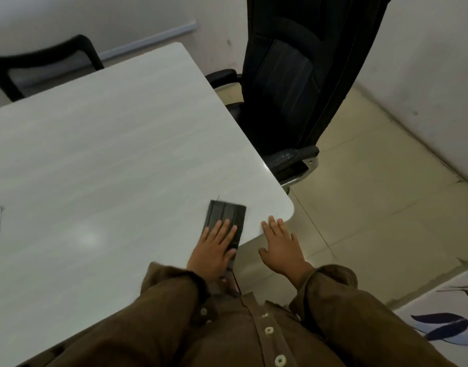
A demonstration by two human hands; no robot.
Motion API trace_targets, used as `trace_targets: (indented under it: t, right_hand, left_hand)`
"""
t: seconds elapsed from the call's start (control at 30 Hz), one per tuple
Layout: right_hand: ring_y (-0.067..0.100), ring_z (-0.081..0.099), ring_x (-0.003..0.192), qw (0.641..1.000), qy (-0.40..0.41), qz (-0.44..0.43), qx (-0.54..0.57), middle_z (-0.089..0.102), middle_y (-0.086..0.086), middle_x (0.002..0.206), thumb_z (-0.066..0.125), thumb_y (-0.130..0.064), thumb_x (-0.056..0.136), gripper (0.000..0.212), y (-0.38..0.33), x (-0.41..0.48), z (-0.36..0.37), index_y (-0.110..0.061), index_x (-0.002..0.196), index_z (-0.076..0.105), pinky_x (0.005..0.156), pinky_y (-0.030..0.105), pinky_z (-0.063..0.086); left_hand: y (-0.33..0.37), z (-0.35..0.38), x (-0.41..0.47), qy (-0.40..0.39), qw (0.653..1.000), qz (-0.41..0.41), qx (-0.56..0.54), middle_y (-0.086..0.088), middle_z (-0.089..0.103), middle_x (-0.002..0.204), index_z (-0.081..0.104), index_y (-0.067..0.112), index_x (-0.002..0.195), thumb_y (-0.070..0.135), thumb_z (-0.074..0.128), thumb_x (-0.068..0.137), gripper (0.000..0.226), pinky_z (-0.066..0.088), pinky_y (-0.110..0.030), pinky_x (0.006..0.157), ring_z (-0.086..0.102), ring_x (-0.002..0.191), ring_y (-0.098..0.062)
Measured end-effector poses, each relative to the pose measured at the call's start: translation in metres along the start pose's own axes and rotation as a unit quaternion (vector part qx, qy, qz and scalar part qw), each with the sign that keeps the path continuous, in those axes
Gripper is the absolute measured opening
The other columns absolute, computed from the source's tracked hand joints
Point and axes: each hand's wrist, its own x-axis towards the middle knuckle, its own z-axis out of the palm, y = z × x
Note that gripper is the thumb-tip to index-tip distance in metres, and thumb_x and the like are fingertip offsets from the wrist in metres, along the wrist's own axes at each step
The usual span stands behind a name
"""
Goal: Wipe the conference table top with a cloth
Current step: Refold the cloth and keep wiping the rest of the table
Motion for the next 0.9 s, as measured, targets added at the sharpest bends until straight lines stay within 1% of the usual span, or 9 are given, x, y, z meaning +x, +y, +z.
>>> trace_targets:
  t: [0.07, 0.17, 0.33, 0.5, 0.57, 0.67, 0.73, 0.8, 0.9]
  right_hand:
    - [0.030, -0.004, 0.154, 1.000, -0.005, 0.002, 0.011, -0.003, 0.009, 0.167, 0.046, -0.035, 0.100, 0.071, -0.011, 0.002, -0.001, -0.016, 0.158, 0.009, 0.122, 0.051, 0.011]
    - [0.030, 0.005, 0.153, 0.999, -0.016, -0.038, 0.018, 0.006, 0.012, 0.166, 0.043, -0.036, 0.101, 0.064, -0.037, 0.008, 0.001, -0.014, 0.156, 0.018, 0.123, 0.048, 0.009]
    - [0.027, -0.003, 0.154, 0.995, -0.042, -0.088, -0.005, -0.004, 0.007, 0.167, 0.041, -0.044, 0.103, 0.070, -0.080, 0.034, 0.006, -0.018, 0.159, 0.008, 0.122, 0.056, 0.002]
    - [0.035, -0.020, 0.150, 0.992, -0.048, -0.038, -0.114, -0.023, 0.012, 0.163, 0.027, -0.064, 0.098, 0.084, -0.106, 0.061, 0.021, -0.019, 0.157, -0.011, 0.113, 0.071, -0.004]
    - [0.038, -0.010, 0.150, 0.990, -0.026, -0.042, -0.133, -0.010, 0.017, 0.164, 0.021, -0.070, 0.092, 0.088, -0.107, 0.066, 0.029, -0.015, 0.157, -0.003, 0.110, 0.076, 0.008]
    - [0.039, 0.027, 0.144, 0.991, -0.045, -0.013, -0.128, 0.030, 0.019, 0.159, 0.029, -0.073, 0.085, 0.089, -0.103, 0.067, 0.036, -0.014, 0.153, 0.025, 0.099, 0.073, 0.031]
    - [0.038, 0.017, 0.148, 0.990, -0.070, -0.020, -0.118, 0.014, 0.015, 0.164, 0.027, -0.072, 0.083, 0.091, -0.101, 0.068, 0.035, -0.019, 0.156, 0.015, 0.105, 0.071, 0.027]
    - [0.031, -0.013, 0.150, 0.991, -0.051, -0.034, -0.118, -0.023, 0.004, 0.159, 0.017, -0.067, 0.085, 0.087, -0.099, 0.069, 0.026, -0.026, 0.156, -0.012, 0.116, 0.065, 0.007]
    - [0.022, -0.018, 0.152, 0.995, -0.051, -0.028, -0.077, -0.032, -0.008, 0.153, 0.030, -0.047, 0.102, 0.070, -0.099, 0.068, 0.012, -0.031, 0.157, -0.011, 0.121, 0.053, -0.003]
  left_hand:
    - [-0.036, 0.010, -0.025, 0.002, 1.000, -0.001, 0.006, 0.001, 0.013, 0.162, 0.024, 0.024, 0.155, 0.055, 0.020, 0.102, 0.062, 0.015, -0.042, 0.119, 0.020, 0.149, -0.023]
    - [-0.084, 0.006, -0.043, -0.010, 0.997, -0.070, -0.015, 0.005, 0.005, 0.163, 0.014, 0.027, 0.156, 0.065, 0.005, 0.097, 0.071, 0.007, -0.038, 0.121, 0.006, 0.152, -0.019]
    - [-0.078, -0.012, 0.018, 0.028, 0.968, -0.243, -0.049, -0.007, -0.004, 0.165, 0.002, 0.019, 0.157, 0.052, 0.000, 0.093, 0.073, 0.006, -0.049, 0.121, -0.002, 0.152, -0.028]
    - [-0.148, -0.005, -0.019, 0.001, 0.998, 0.025, 0.052, -0.003, 0.010, 0.164, 0.016, 0.024, 0.156, 0.053, 0.018, 0.102, 0.062, 0.013, -0.045, 0.120, 0.015, 0.151, -0.025]
    - [-0.205, -0.008, -0.036, 0.000, 0.999, 0.036, 0.037, -0.005, 0.017, 0.163, 0.023, 0.022, 0.155, 0.052, 0.025, 0.103, 0.061, 0.017, -0.045, 0.119, 0.017, 0.151, -0.026]
    - [-0.282, -0.027, -0.014, 0.015, 0.999, -0.038, 0.005, -0.013, 0.029, 0.158, 0.037, 0.012, 0.150, 0.048, 0.030, 0.101, 0.062, 0.026, -0.049, 0.112, 0.031, 0.144, -0.034]
    - [-0.321, -0.043, 0.028, 0.016, 0.993, -0.114, -0.026, -0.018, 0.033, 0.156, 0.039, 0.008, 0.149, 0.048, 0.029, 0.099, 0.065, 0.031, -0.054, 0.108, 0.034, 0.142, -0.039]
    - [-0.343, -0.066, 0.077, 0.027, 0.979, -0.195, -0.060, -0.018, 0.022, 0.160, 0.026, 0.010, 0.154, 0.048, 0.026, 0.101, 0.065, 0.025, -0.058, 0.112, 0.022, 0.147, -0.039]
    - [-0.339, -0.100, 0.143, 0.010, 0.953, -0.287, -0.092, -0.010, 0.000, 0.165, 0.005, 0.018, 0.158, 0.048, 0.026, 0.103, 0.065, 0.010, -0.054, 0.120, 0.001, 0.151, -0.031]
